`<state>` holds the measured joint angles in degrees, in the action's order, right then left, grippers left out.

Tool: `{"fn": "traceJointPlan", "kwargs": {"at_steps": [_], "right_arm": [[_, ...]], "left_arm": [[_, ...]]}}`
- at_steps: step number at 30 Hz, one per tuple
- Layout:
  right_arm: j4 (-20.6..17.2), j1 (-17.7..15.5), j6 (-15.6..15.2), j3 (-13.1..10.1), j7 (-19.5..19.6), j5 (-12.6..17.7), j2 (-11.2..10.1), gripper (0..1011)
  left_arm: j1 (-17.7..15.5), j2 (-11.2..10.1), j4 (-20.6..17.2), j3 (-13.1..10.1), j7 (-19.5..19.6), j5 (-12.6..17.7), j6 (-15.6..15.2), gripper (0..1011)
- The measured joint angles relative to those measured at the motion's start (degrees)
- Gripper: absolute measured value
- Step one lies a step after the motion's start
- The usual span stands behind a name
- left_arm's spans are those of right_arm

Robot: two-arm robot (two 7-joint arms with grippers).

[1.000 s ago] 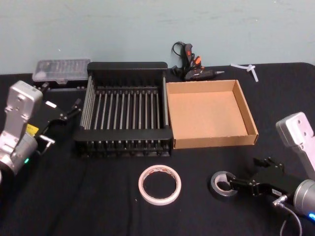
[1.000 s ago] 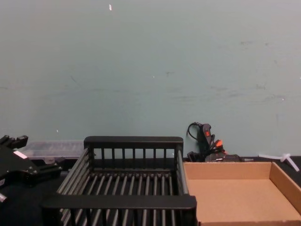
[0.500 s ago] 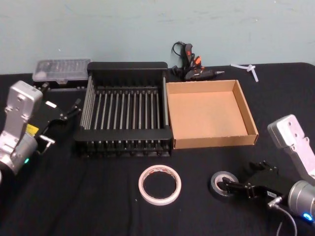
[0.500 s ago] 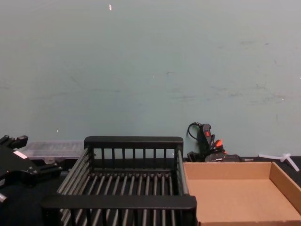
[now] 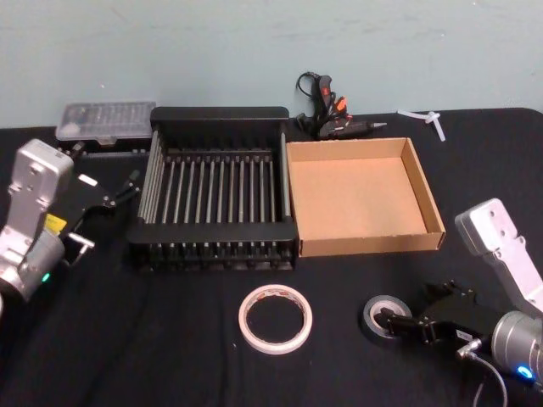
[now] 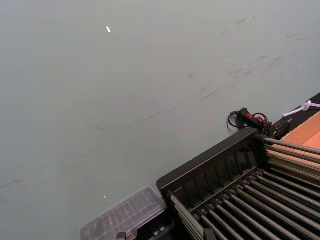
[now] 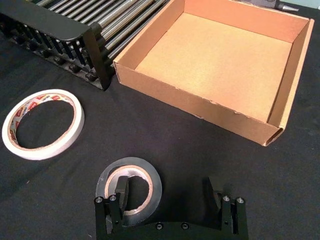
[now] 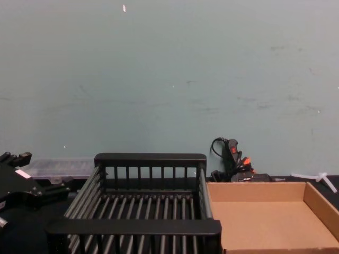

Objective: Pick up the white tape and place it into the black box , Pick up the silver tape and place it into the brown box.

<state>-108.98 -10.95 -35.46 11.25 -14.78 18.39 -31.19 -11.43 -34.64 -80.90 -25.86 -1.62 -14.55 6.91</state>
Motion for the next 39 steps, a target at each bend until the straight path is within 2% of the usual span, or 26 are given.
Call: {"fn": "traceJointPlan", "kwargs": {"at_steps": [17, 33, 39], "right_arm": [[1.18, 0.74, -0.23, -0.25, -0.81, -1.66, 1.55, 1002], [1.29, 0.87, 0.17, -0.09, -1.08, -2.14, 1.46, 1002], [1.25, 0.85, 0.16, -0.12, -1.02, -2.04, 1.46, 903]], "left_arm": [[0.0, 0.0, 0.0, 0.0, 0.0, 0.0, 0.0, 1001], [0.0, 0.0, 0.0, 0.0, 0.0, 0.0, 0.0, 1001], [0.0, 0.0, 0.0, 0.0, 0.0, 0.0, 0.0, 1001]]}}
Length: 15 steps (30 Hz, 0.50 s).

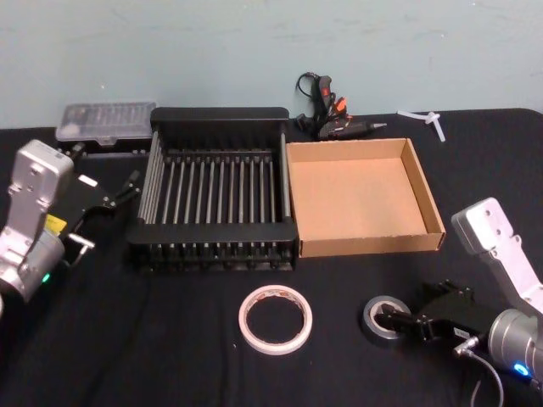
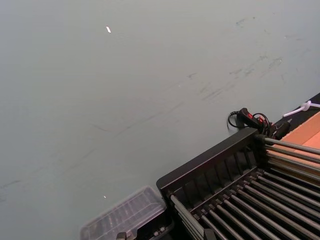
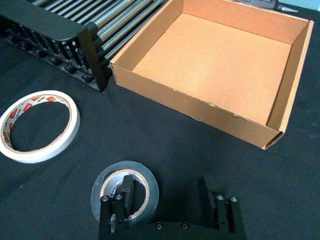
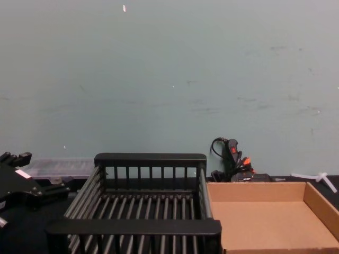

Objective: Pick up the white tape and place it into the black box , Pick up the silver tape and place it into the brown box.

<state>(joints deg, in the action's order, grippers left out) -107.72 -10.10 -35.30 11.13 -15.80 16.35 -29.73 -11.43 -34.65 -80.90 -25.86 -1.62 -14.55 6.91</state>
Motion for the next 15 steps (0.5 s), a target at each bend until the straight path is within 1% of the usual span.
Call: {"fn": "traceJointPlan", "kwargs": {"at_steps": [4, 5, 9, 10, 11, 12, 15], "right_arm": [[-0.02, -0.02, -0.01, -0.02, 0.03, 0.05, 0.0, 787], [-0.02, -0.02, -0.01, -0.02, 0.04, 0.06, 0.0, 732], [-0.05, -0.04, -0.01, -0.02, 0.05, 0.08, 0.0, 652], [-0.05, -0.05, -0.02, -0.02, 0.06, 0.09, 0.0, 592], [-0.05, -0.05, -0.01, -0.02, 0.07, 0.1, 0.0, 572], [-0.05, -0.05, -0.02, -0.02, 0.08, 0.1, 0.0, 509], [-0.05, -0.05, -0.02, -0.02, 0.09, 0.11, 0.0, 449]], "left_arm": [[0.0, 0.0, 0.0, 0.0, 0.0, 0.0, 0.0, 1001], [0.0, 0.0, 0.0, 0.0, 0.0, 0.0, 0.0, 1001], [0.0, 0.0, 0.0, 0.0, 0.0, 0.0, 0.0, 1001], [0.0, 0.0, 0.0, 0.0, 0.0, 0.0, 0.0, 1001], [0.0, 0.0, 0.0, 0.0, 0.0, 0.0, 0.0, 1001], [0.0, 0.0, 0.0, 0.0, 0.0, 0.0, 0.0, 1001], [0.0, 0.0, 0.0, 0.0, 0.0, 0.0, 0.0, 1001]]}}
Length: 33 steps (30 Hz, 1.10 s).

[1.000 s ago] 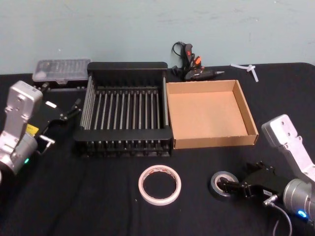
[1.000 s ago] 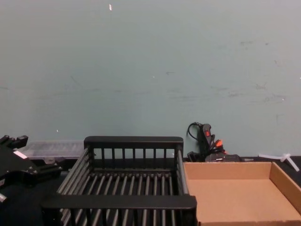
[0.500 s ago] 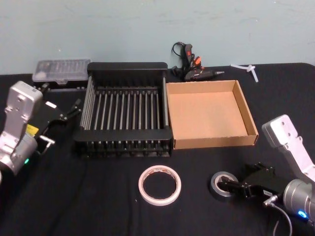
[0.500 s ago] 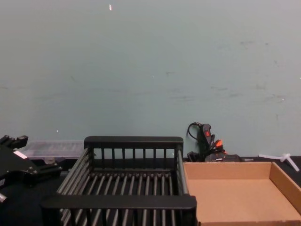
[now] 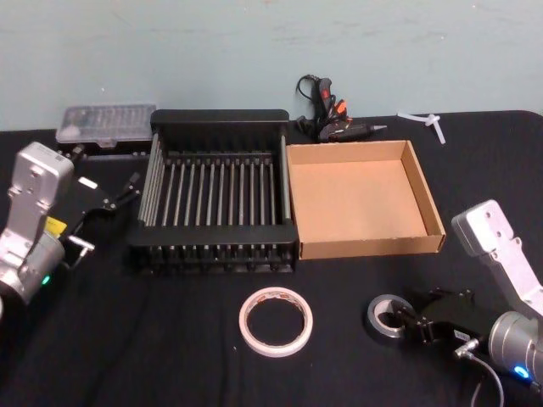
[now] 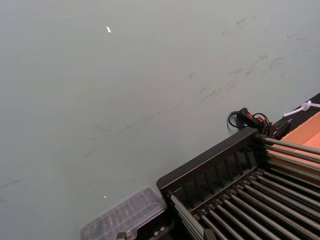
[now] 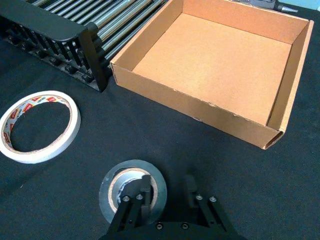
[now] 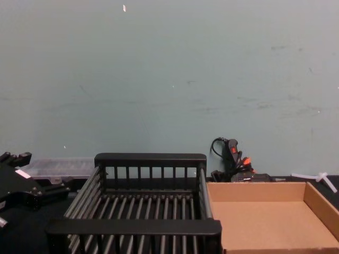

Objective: Pick up the white tape and place it into the black box , Pick up the silver tape and place it into the brown box.

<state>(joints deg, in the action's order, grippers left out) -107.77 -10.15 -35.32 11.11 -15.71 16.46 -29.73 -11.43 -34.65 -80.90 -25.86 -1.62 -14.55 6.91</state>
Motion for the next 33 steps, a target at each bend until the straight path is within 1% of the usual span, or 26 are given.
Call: {"fn": "traceJointPlan", "kwargs": {"at_steps": [1, 3, 4, 5, 7, 9, 12, 28, 33], "right_arm": [[0.0, 0.0, 0.0, 0.0, 0.0, 0.01, 0.0, 387], [0.0, 0.0, 0.0, 0.0, 0.0, 0.02, 0.0, 347], [0.0, 0.0, 0.0, 0.0, 0.0, 0.03, 0.0, 287], [0.0, 0.0, 0.0, 0.0, 0.0, 0.03, 0.0, 287], [0.0, 0.0, 0.0, 0.0, 0.0, 0.04, 0.0, 207], [0.0, 0.0, 0.0, 0.0, 0.0, 0.05, 0.0, 158], [0.0, 0.0, 0.0, 0.0, 0.0, 0.06, 0.0, 144], [0.0, 0.0, 0.0, 0.0, 0.0, 0.05, 0.0, 144], [-0.62, -0.35, 0.91, -0.57, -0.44, 0.18, 0.1, 144]], "left_arm": [[0.0, 0.0, 0.0, 0.0, 0.0, 0.0, 0.0, 1001], [0.0, 0.0, 0.0, 0.0, 0.0, 0.0, 0.0, 1001], [0.0, 0.0, 0.0, 0.0, 0.0, 0.0, 0.0, 1001], [0.0, 0.0, 0.0, 0.0, 0.0, 0.0, 0.0, 1001], [0.0, 0.0, 0.0, 0.0, 0.0, 0.0, 0.0, 1001], [0.0, 0.0, 0.0, 0.0, 0.0, 0.0, 0.0, 1001], [0.0, 0.0, 0.0, 0.0, 0.0, 0.0, 0.0, 1001], [0.0, 0.0, 0.0, 0.0, 0.0, 0.0, 0.0, 1001], [0.0, 0.0, 0.0, 0.0, 0.0, 0.0, 0.0, 1001]]}}
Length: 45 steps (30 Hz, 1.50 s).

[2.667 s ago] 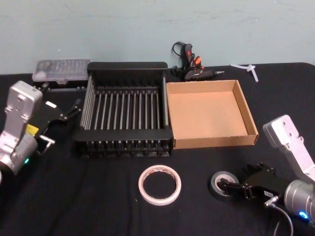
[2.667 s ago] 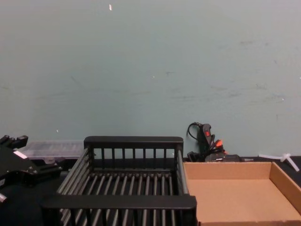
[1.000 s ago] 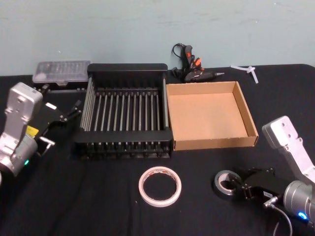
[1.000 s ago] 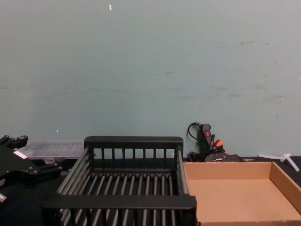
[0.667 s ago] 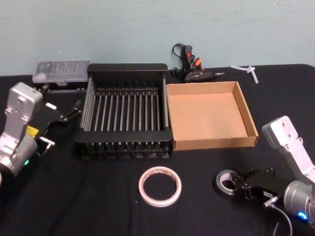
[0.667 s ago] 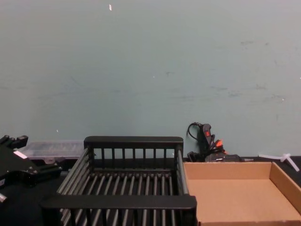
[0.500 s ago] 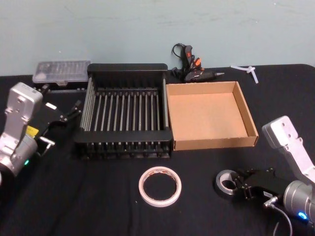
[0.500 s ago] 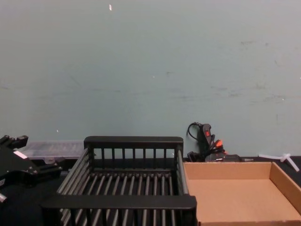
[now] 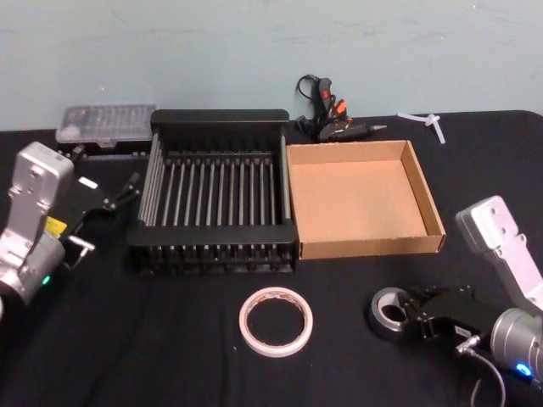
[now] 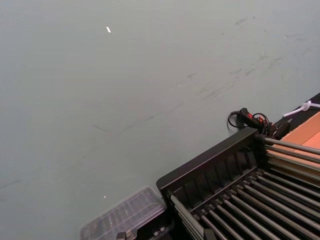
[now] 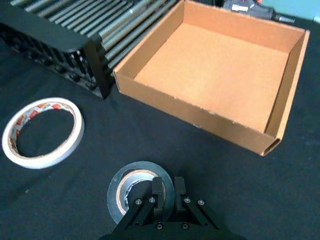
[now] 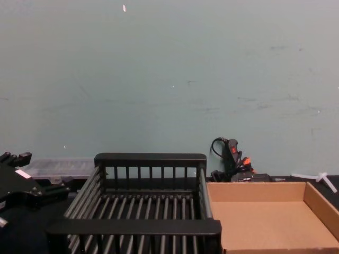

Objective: Pick up the white tape and place it into the black box , Pick up the silver tape and place it into the brown box.

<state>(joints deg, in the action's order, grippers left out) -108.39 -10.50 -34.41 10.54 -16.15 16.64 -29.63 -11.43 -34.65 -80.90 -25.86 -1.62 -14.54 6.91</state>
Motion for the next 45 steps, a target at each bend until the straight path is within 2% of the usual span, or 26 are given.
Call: {"fn": "traceJointPlan", "kwargs": {"at_steps": [12, 23, 35, 45], "right_arm": [[-2.65, -0.13, 1.93, -1.8, -0.29, 0.75, -0.13, 144], [-2.21, 3.1, 5.26, -2.05, 0.01, 0.21, 0.22, 144], [3.17, 10.66, 7.67, 0.12, -0.27, -1.73, 1.7, 144], [11.12, 17.97, 8.95, 2.25, -0.82, -3.41, 3.91, 144]], "left_arm": [[0.0, 0.0, 0.0, 0.0, 0.0, 0.0, 0.0, 1001], [0.0, 0.0, 0.0, 0.0, 0.0, 0.0, 0.0, 1001], [0.0, 0.0, 0.0, 0.0, 0.0, 0.0, 0.0, 1001], [0.0, 0.0, 0.0, 0.0, 0.0, 0.0, 0.0, 1001]]}}
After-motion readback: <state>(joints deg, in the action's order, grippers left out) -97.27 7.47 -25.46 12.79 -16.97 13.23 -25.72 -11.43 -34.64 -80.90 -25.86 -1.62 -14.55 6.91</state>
